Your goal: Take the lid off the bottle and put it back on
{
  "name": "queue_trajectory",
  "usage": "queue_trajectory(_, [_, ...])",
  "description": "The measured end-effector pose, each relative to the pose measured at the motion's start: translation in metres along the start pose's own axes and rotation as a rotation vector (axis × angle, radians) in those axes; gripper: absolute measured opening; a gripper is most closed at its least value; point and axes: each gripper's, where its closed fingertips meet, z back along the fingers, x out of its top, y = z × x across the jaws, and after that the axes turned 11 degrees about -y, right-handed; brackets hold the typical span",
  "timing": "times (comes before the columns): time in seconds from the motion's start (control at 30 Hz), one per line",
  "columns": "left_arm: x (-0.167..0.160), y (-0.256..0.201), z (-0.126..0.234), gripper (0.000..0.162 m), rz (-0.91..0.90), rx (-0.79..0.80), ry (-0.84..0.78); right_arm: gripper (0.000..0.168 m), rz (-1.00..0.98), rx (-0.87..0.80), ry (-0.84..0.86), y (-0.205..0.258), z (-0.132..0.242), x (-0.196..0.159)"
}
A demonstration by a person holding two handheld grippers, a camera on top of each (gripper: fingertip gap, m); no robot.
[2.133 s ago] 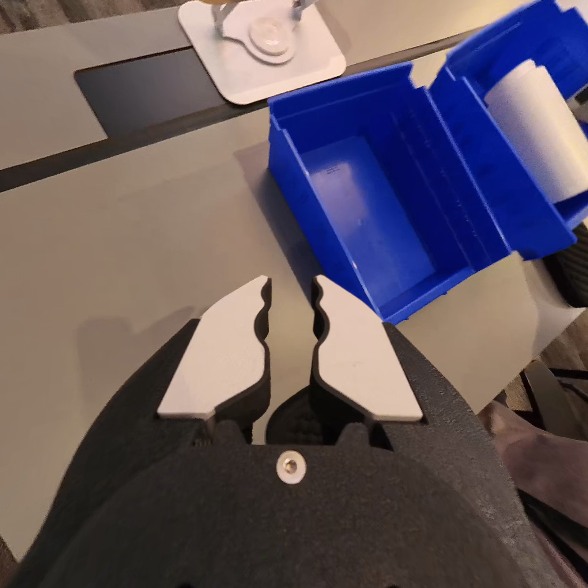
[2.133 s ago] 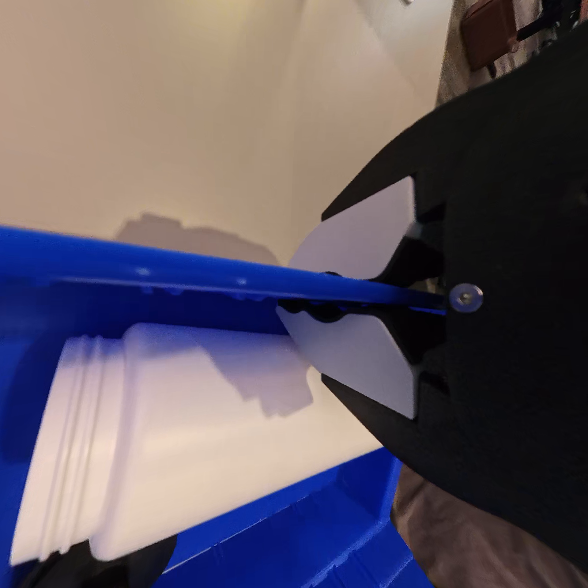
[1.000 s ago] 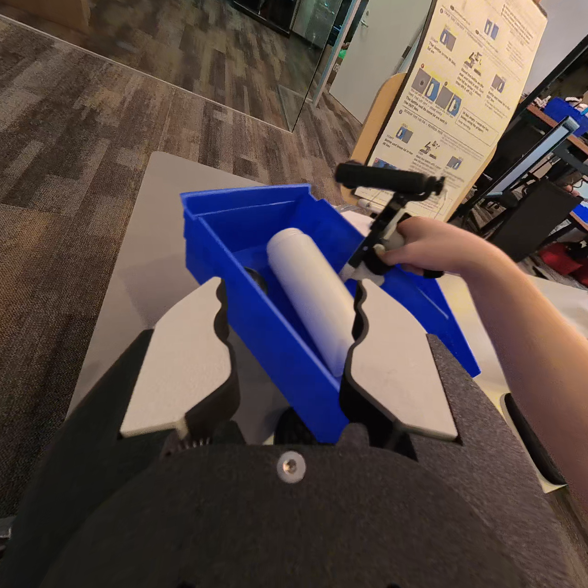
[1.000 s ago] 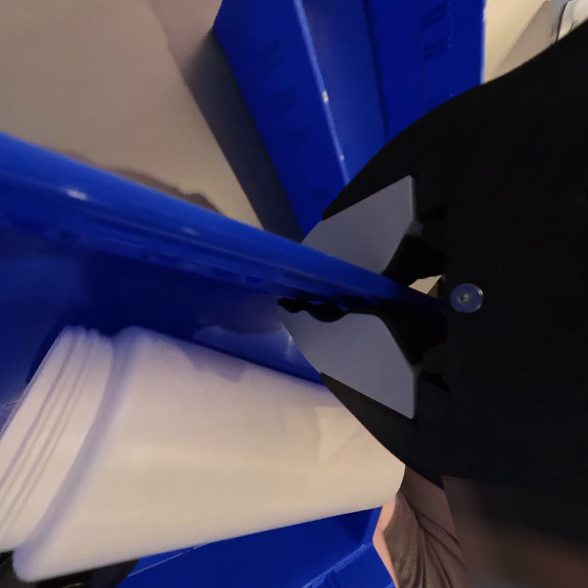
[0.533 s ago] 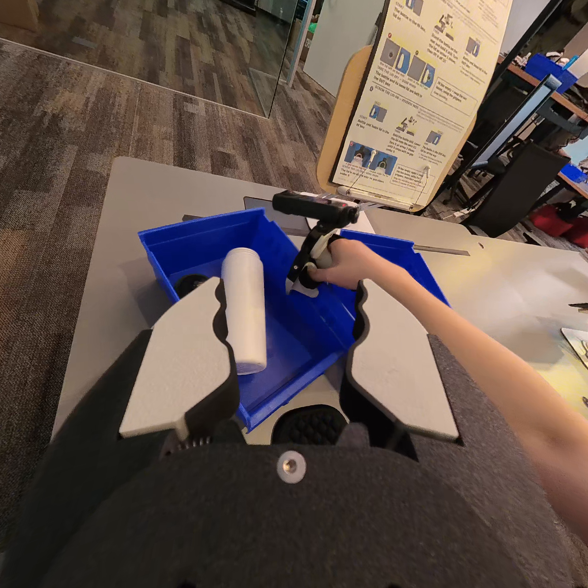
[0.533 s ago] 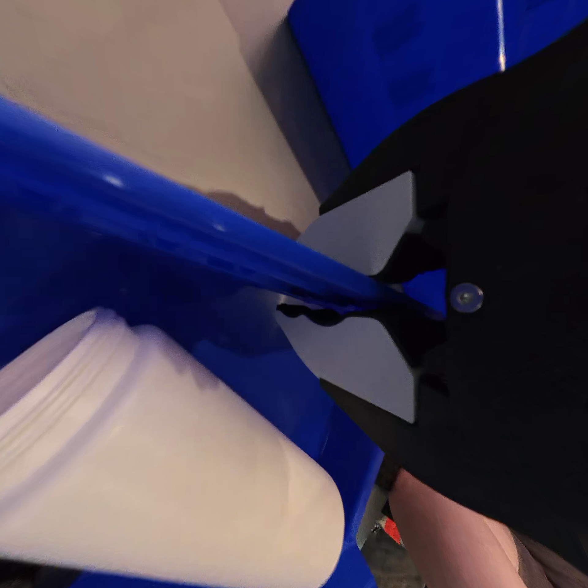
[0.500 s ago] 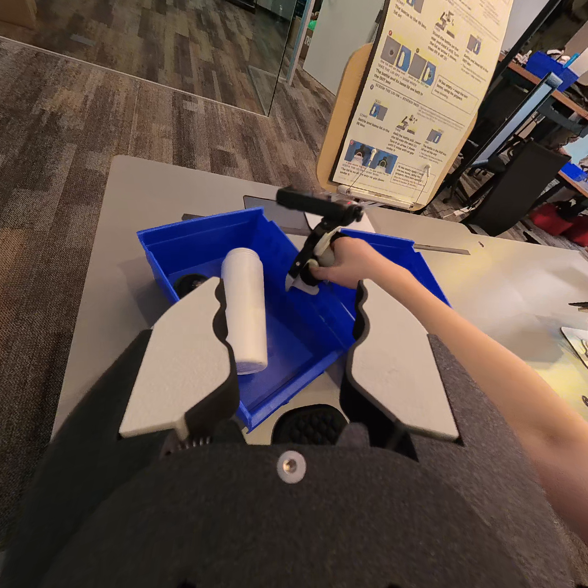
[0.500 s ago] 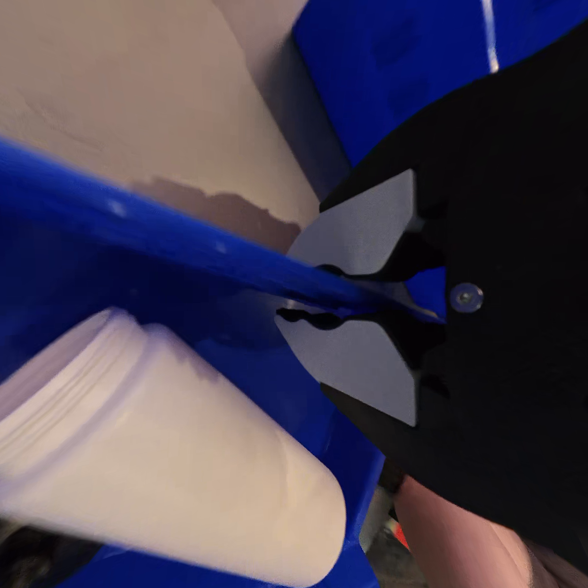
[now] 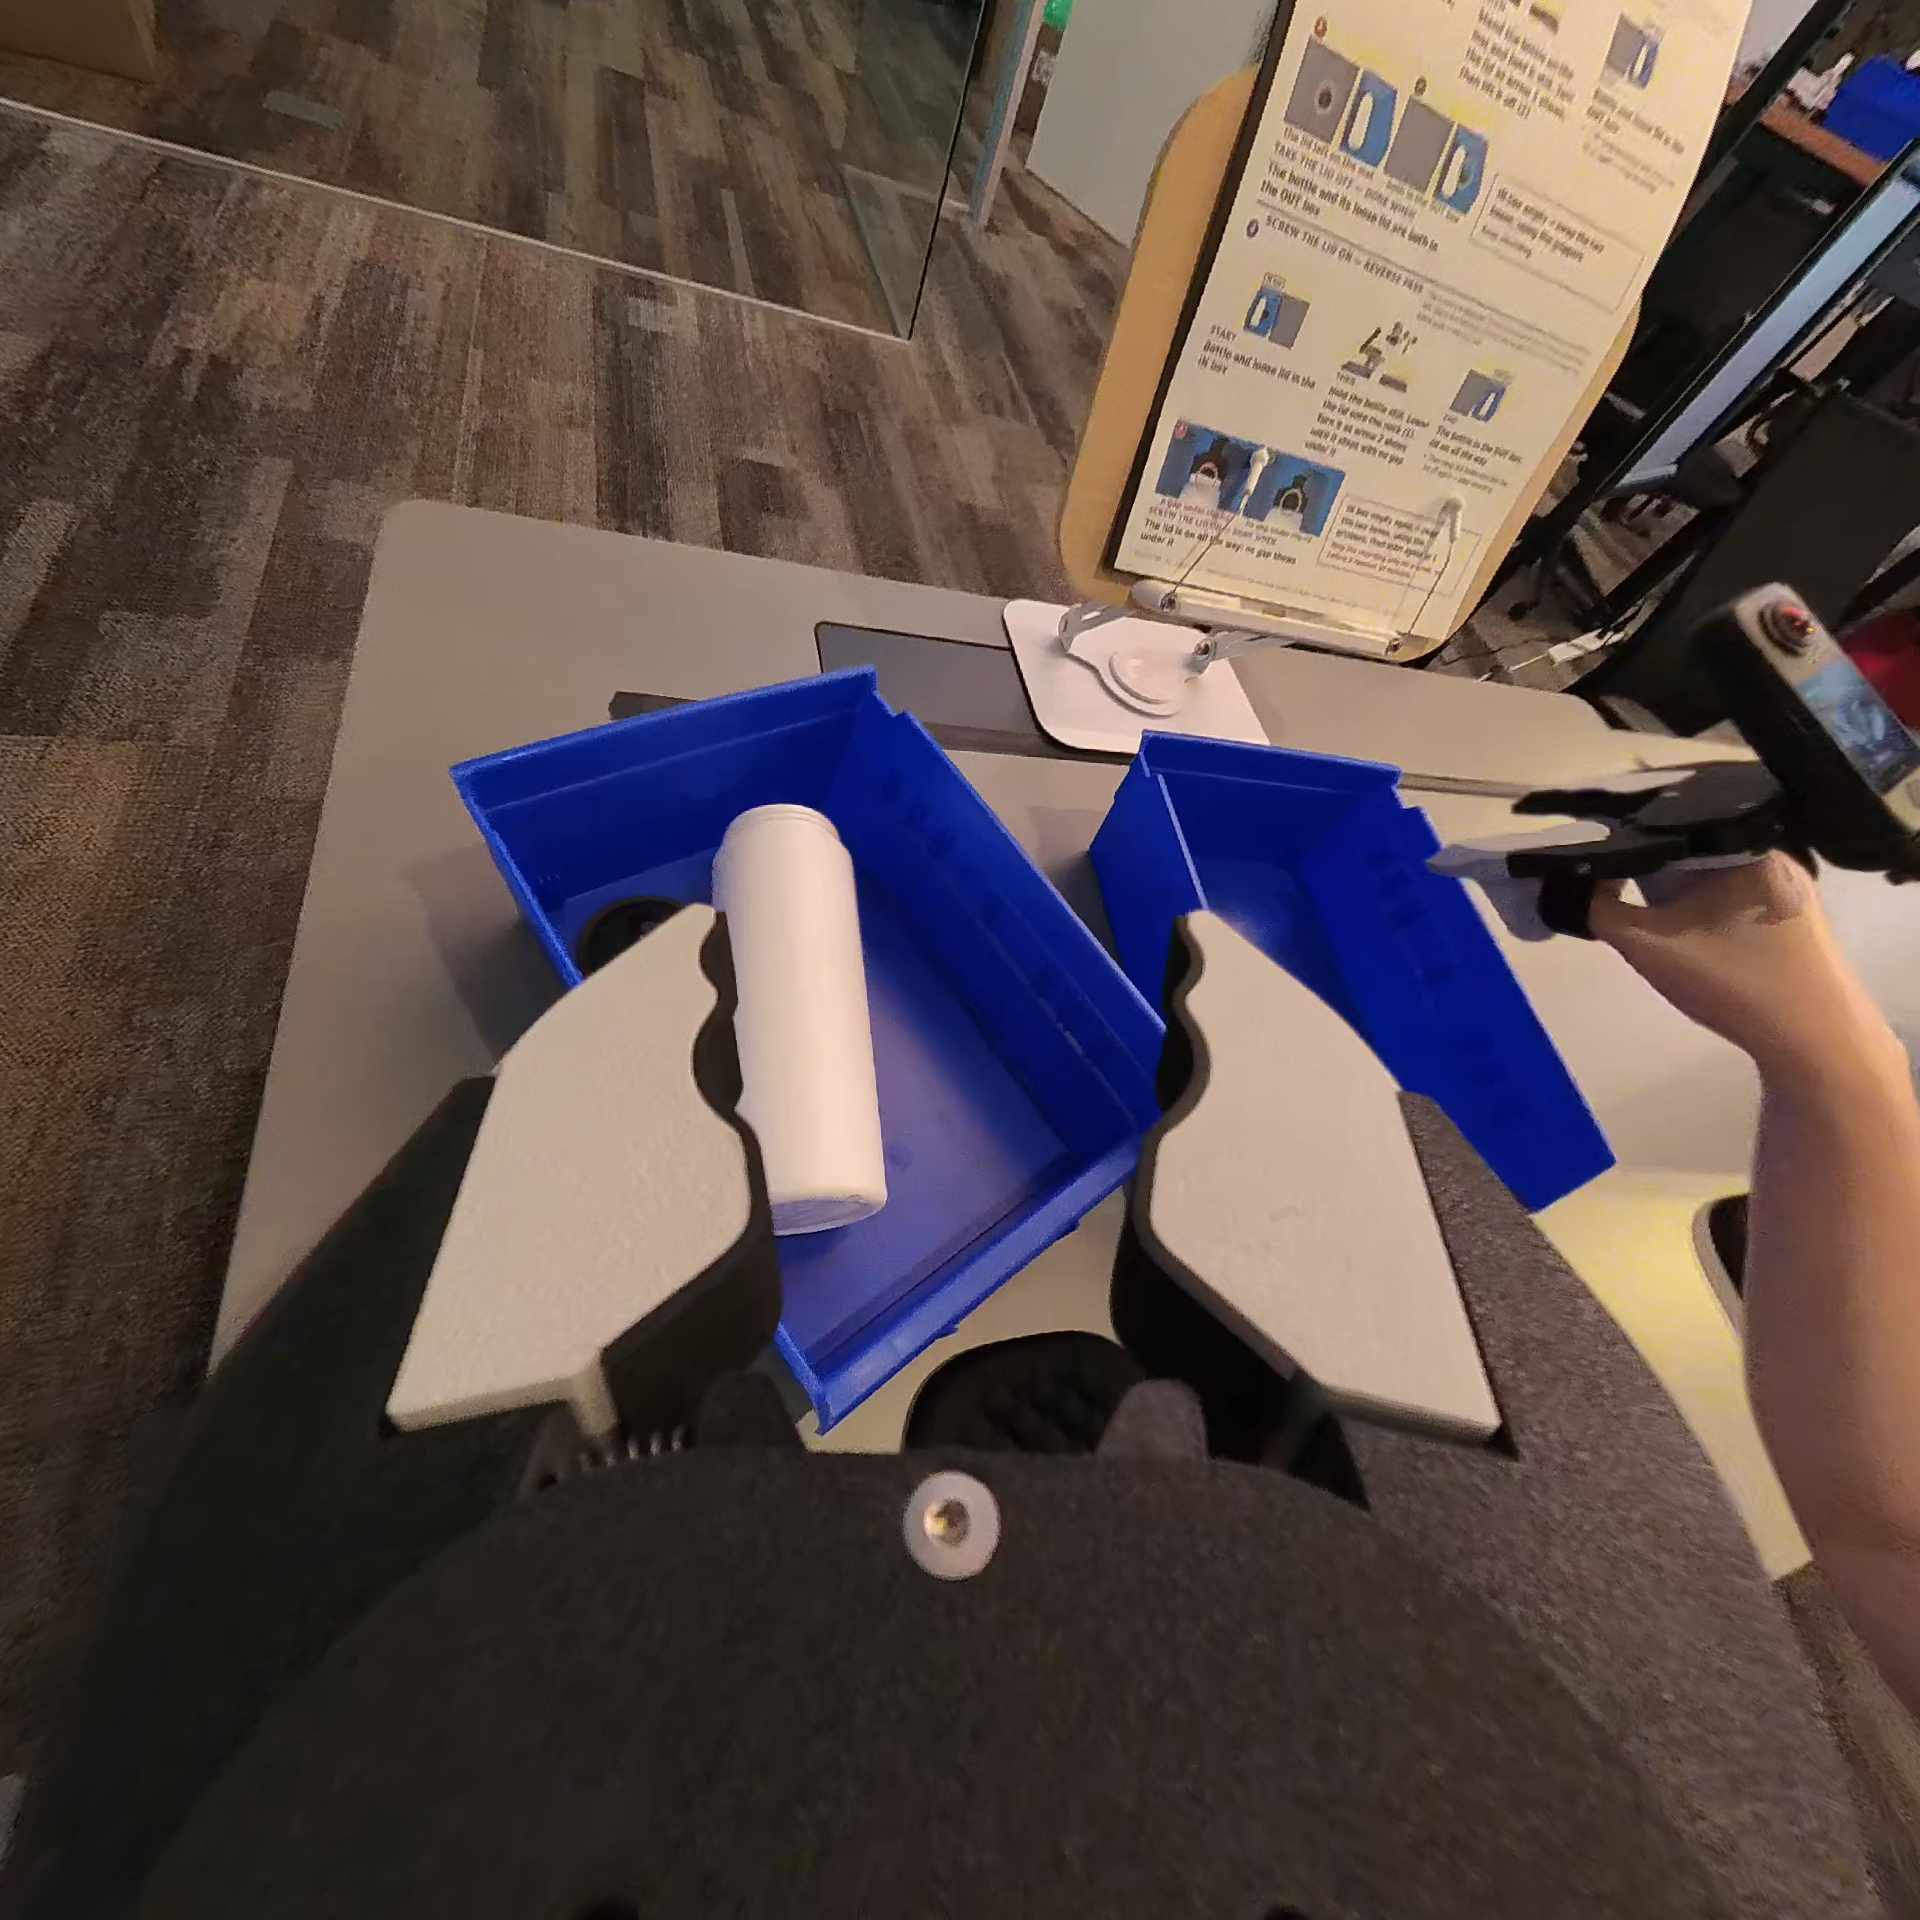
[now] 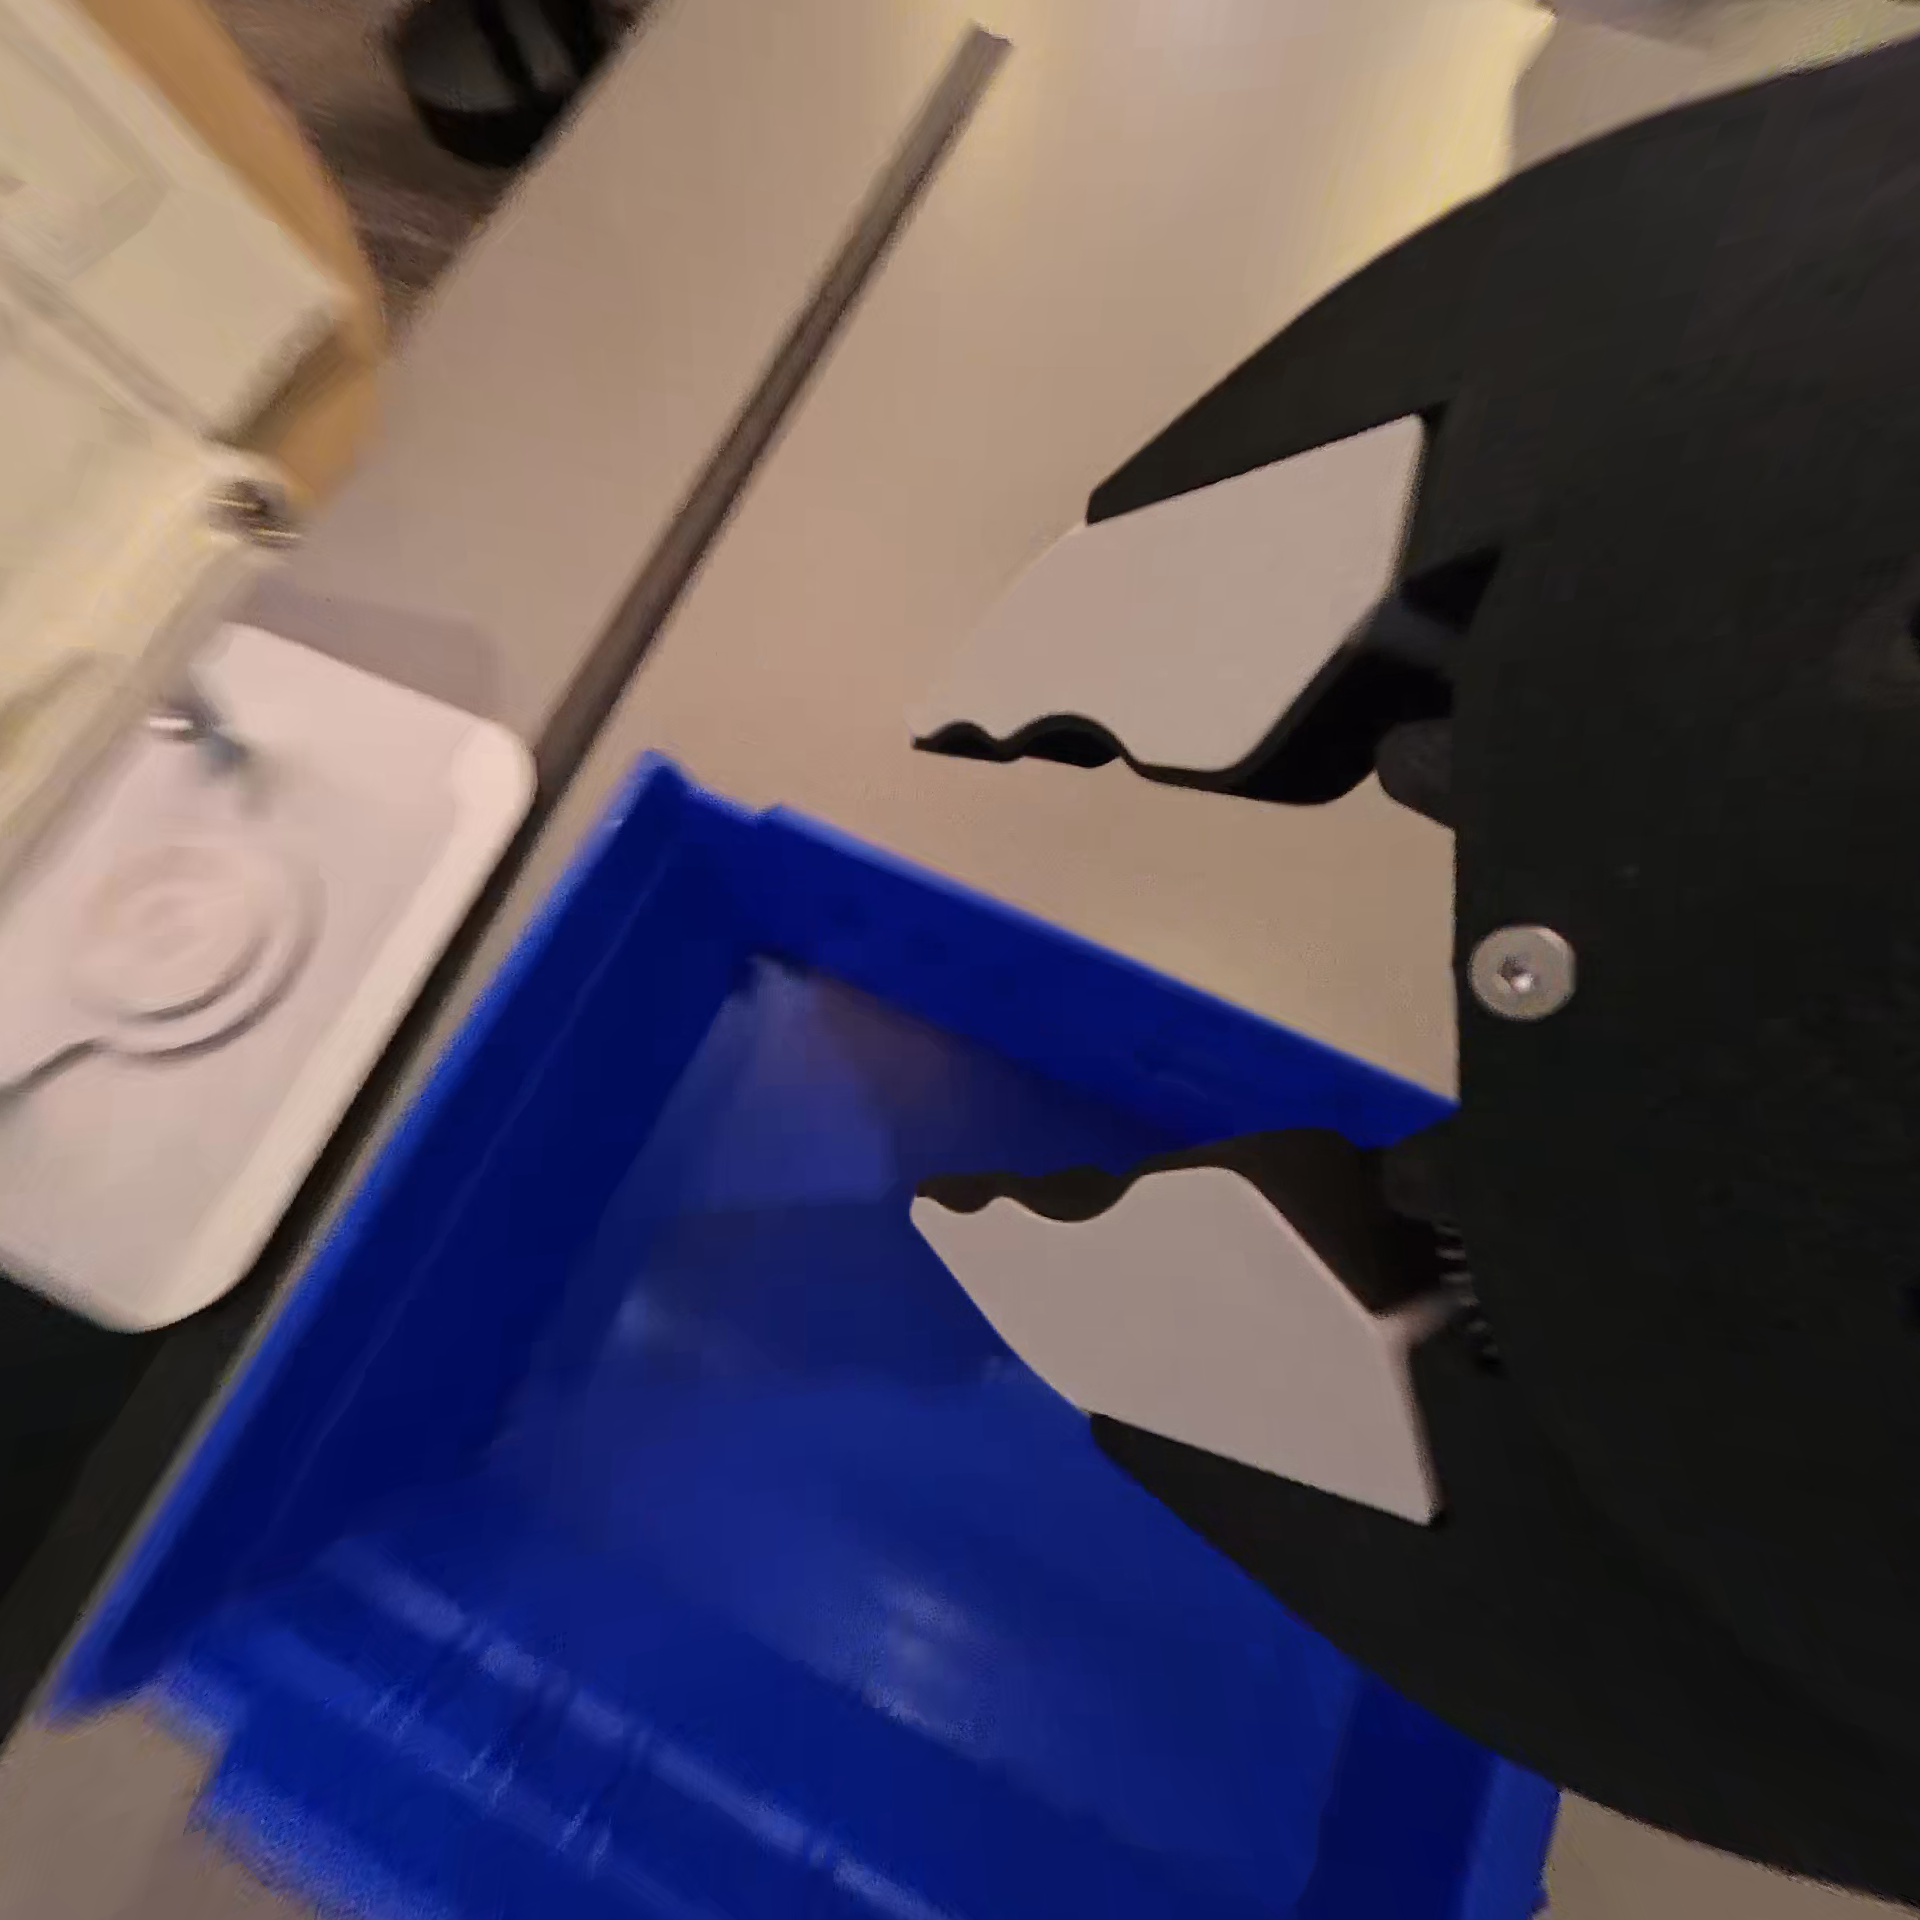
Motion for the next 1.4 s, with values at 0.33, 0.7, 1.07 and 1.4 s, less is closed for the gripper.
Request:
queue_trajectory(0.33, [-0.029, -0.031, -0.025, 0.074, -0.129, 0.006, 0.175, 0.046, -0.072, 0.211, 0.477, -0.008, -0.026, -0.114])
queue_trajectory(0.7, [-0.041, -0.031, -0.041, 0.07, -0.167, 0.058, 0.251, 0.008, -0.227, 0.253, 0.465, -0.13, -0.016, -0.166])
queue_trajectory(1.07, [-0.061, -0.005, -0.045, 0.064, -0.133, 0.082, 0.373, 0.009, -0.419, 0.141, 0.46, -0.262, 0.005, -0.236])
queue_trajectory(1.4, [-0.07, 0.048, -0.041, 0.063, -0.027, 0.245, 0.415, 0.008, -0.537, 0.083, 0.46, -0.316, 0.015, -0.265])
